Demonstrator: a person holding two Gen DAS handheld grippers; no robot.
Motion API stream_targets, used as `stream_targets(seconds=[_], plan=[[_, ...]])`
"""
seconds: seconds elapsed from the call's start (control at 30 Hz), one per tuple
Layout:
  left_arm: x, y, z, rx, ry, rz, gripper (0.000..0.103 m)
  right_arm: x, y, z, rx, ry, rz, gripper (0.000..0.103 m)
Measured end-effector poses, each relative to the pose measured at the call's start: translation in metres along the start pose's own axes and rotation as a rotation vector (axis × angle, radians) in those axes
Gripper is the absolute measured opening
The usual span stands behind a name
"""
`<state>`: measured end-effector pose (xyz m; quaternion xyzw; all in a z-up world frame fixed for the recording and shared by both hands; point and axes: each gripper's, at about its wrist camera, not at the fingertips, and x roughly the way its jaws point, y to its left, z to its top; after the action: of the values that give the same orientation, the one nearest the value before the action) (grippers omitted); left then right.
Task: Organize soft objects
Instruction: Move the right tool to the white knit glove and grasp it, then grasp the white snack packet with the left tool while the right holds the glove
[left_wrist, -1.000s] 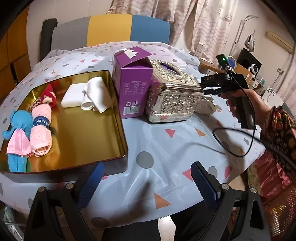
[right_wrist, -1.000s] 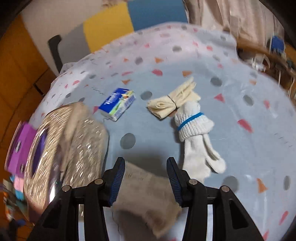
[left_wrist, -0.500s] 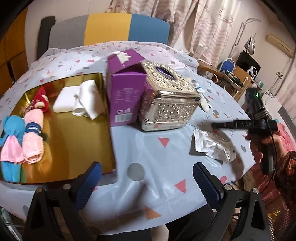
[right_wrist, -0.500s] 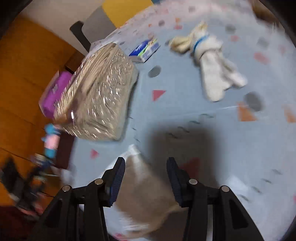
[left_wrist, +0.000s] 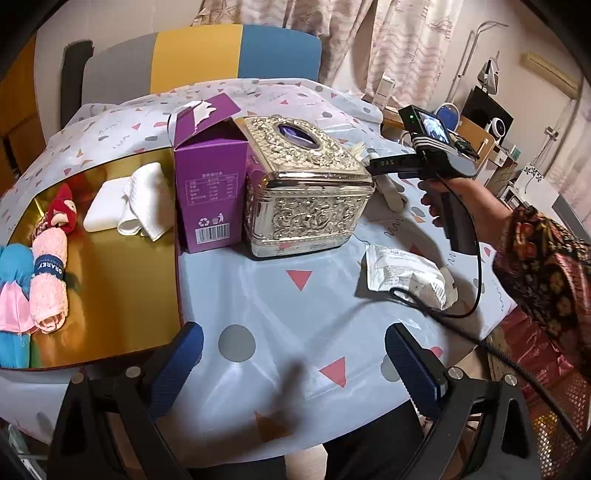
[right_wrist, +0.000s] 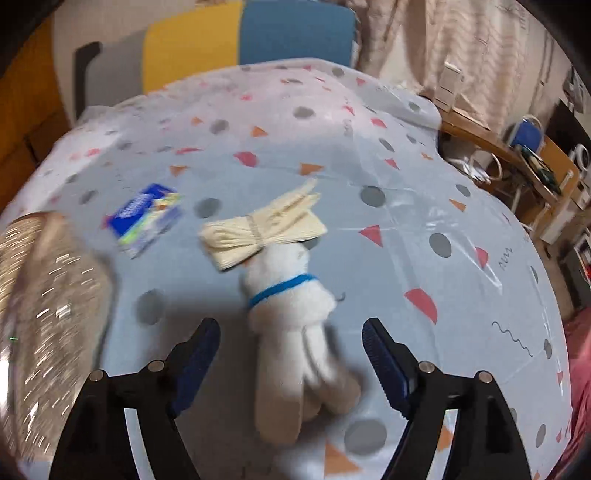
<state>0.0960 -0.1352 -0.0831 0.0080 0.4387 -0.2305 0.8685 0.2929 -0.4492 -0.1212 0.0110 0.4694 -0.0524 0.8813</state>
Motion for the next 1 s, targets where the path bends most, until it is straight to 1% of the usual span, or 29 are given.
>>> stream_targets(seconds=[0.03, 0.1, 0.13, 0.17, 0.2, 0.23, 0.37, 0.47, 0.63, 0.77, 0.83, 0.9, 0.93, 1.0], plan=[[0.001, 0.001, 0.000, -0.003, 0.006, -0.001, 0.100, 0.005, 0.000, 0.003, 0.012, -0.001, 0.009, 0.078], [0.004, 0.000, -0.001, -0.003, 0.014, 0.001, 0.100, 0.018, -0.004, 0.002, 0.046, 0.007, 0.025, 0.062], [0.004, 0.000, -0.001, -0.003, 0.016, -0.001, 0.100, 0.021, -0.007, 0.000, 0.061, 0.013, 0.044, 0.043], [0.005, 0.000, 0.000, -0.003, 0.018, -0.003, 0.100, 0.022, -0.010, -0.005, 0.086, 0.018, 0.069, 0.037], [0.006, -0.001, 0.000, -0.003, 0.017, -0.002, 0.100, 0.019, -0.014, -0.009, 0.106, 0.004, 0.089, 0.036], [0.006, -0.002, 0.001, 0.000, 0.015, -0.001, 0.100, 0.014, -0.017, -0.015, 0.126, -0.013, 0.118, 0.033], [0.008, -0.005, 0.003, 0.005, 0.005, -0.002, 0.100, -0.017, -0.040, -0.048, 0.262, -0.050, 0.228, 0.033], [0.011, -0.008, 0.007, -0.005, 0.003, -0.008, 0.100, -0.052, -0.055, -0.082, 0.303, -0.074, 0.259, 0.033], [0.017, -0.020, 0.011, -0.006, 0.005, -0.019, 0.100, -0.105, -0.080, -0.147, 0.343, -0.083, 0.236, 0.033], [0.026, -0.045, 0.017, 0.003, 0.036, -0.077, 0.100, -0.120, -0.083, -0.185, 0.338, -0.061, 0.236, 0.033], [0.032, -0.060, 0.019, 0.012, 0.045, -0.102, 0.100, -0.123, -0.075, -0.194, 0.309, -0.059, 0.244, 0.033], [0.042, -0.078, 0.024, 0.014, 0.073, -0.131, 0.100, -0.124, -0.061, -0.196, 0.256, -0.065, 0.187, 0.033], [0.050, -0.088, 0.028, 0.006, 0.093, -0.156, 0.100, -0.123, -0.055, -0.196, 0.233, -0.076, 0.156, 0.033], [0.062, -0.101, 0.034, -0.016, 0.133, -0.174, 0.100, -0.120, -0.050, -0.198, 0.243, -0.089, 0.143, 0.033]])
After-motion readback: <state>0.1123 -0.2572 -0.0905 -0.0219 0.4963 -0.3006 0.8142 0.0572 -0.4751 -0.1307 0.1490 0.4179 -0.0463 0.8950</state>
